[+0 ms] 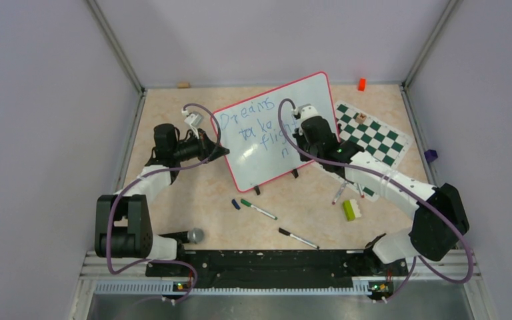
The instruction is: Write a sentence on the whiteboard
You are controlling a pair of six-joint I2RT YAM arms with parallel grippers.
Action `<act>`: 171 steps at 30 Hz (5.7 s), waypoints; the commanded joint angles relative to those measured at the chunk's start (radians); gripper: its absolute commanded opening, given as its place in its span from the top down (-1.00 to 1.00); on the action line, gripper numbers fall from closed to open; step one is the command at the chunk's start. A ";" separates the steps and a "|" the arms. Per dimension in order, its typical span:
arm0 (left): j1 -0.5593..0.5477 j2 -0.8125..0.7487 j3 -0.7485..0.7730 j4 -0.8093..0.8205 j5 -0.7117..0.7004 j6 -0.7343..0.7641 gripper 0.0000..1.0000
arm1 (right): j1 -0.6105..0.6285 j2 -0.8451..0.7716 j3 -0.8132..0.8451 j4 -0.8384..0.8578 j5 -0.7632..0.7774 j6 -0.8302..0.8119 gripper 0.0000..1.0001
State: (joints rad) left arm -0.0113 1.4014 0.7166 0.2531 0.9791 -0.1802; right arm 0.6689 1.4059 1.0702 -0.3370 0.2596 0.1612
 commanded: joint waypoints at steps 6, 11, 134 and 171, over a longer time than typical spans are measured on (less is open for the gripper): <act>-0.013 0.019 -0.004 -0.019 -0.066 0.173 1.00 | -0.006 0.036 0.059 0.036 -0.070 0.013 1.00; -0.013 0.019 -0.004 -0.020 -0.065 0.173 1.00 | -0.006 0.054 0.059 0.036 -0.064 0.012 1.00; -0.014 0.015 -0.006 -0.021 -0.065 0.173 1.00 | -0.074 0.111 0.031 0.072 0.038 0.030 1.00; -0.015 0.016 -0.006 -0.020 -0.063 0.173 1.00 | -0.118 0.153 0.109 0.055 0.053 0.029 1.00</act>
State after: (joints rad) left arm -0.0128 1.4017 0.7181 0.2390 0.9703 -0.1844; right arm 0.5655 1.5364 1.1011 -0.3733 0.3145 0.1860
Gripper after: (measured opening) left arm 0.049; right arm 0.093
